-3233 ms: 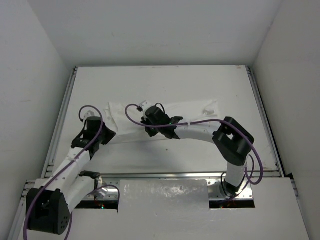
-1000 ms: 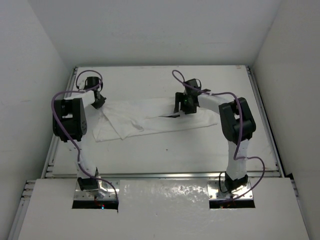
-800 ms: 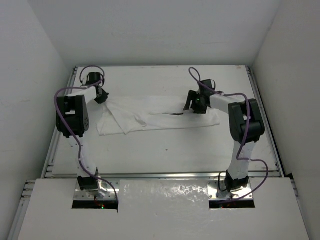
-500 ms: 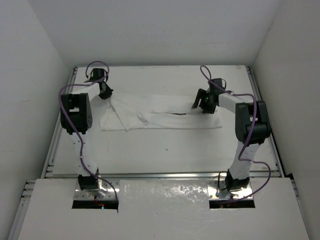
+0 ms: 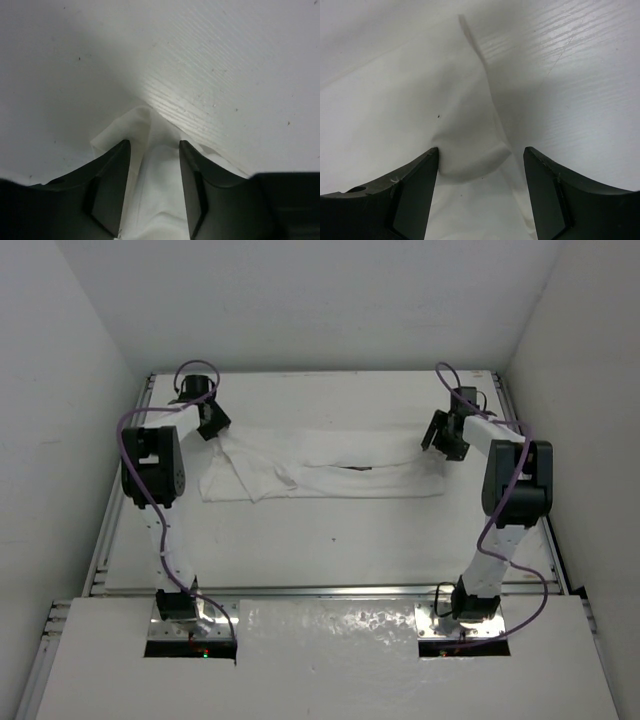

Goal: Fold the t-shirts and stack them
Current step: Fold the other side of the tshirt into a rectangle, then rotate the tshirt 90 degrees

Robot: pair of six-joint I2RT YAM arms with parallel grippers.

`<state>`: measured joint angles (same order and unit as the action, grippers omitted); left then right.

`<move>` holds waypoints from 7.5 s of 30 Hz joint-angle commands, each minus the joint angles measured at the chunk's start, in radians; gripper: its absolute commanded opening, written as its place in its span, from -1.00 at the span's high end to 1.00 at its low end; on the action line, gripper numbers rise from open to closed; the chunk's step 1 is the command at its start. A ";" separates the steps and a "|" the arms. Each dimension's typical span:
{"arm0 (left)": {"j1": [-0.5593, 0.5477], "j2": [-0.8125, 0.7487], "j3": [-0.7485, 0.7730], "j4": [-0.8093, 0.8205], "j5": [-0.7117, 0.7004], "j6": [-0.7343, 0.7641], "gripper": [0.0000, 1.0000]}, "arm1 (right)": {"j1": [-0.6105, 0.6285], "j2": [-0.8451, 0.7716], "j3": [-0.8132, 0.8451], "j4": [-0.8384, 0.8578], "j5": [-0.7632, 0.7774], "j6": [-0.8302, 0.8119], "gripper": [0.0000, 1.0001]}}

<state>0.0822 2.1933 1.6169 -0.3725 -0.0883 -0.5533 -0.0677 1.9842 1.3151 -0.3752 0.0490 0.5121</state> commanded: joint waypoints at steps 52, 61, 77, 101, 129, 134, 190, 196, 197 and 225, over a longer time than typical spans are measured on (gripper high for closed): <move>-0.165 0.093 0.087 -0.070 0.122 -0.037 -0.25 | 0.112 -0.301 -0.517 0.142 -0.265 0.147 1.00; -0.223 0.355 0.577 -0.316 0.202 0.141 -0.41 | 0.524 -0.586 -0.931 0.450 -0.293 0.503 1.00; -0.400 0.309 0.561 -0.108 0.418 0.228 -0.38 | 0.951 -0.715 -0.853 0.561 -0.132 0.766 0.79; -0.317 0.114 0.288 -0.151 0.117 0.124 0.01 | 0.517 0.135 0.201 0.020 -0.112 -0.155 0.55; -0.323 0.442 0.703 0.017 0.311 0.072 -0.65 | 0.289 0.307 0.256 -0.054 -0.368 0.140 0.60; -0.334 0.378 0.689 -0.014 0.312 0.090 -0.55 | 0.266 0.325 0.372 -0.130 -0.298 0.108 0.48; -0.274 0.321 0.723 0.484 0.532 -0.089 -0.59 | 0.118 0.572 1.015 0.157 -0.626 0.123 0.10; -0.268 0.145 0.548 0.196 0.256 -0.091 -0.52 | 0.252 0.405 0.882 0.058 -0.461 -0.055 0.07; -0.263 0.076 0.482 0.176 0.222 -0.102 -0.49 | 0.306 0.384 0.853 0.055 -0.430 -0.078 0.06; -0.249 -0.629 -0.703 0.348 0.189 -0.125 -0.56 | 0.591 0.395 0.702 0.116 -0.003 -0.503 0.12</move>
<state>-0.1417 1.5578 0.8860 -0.0738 0.0734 -0.7071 0.5060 2.4821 2.0064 -0.3004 0.0082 0.0620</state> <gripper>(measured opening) 0.783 0.440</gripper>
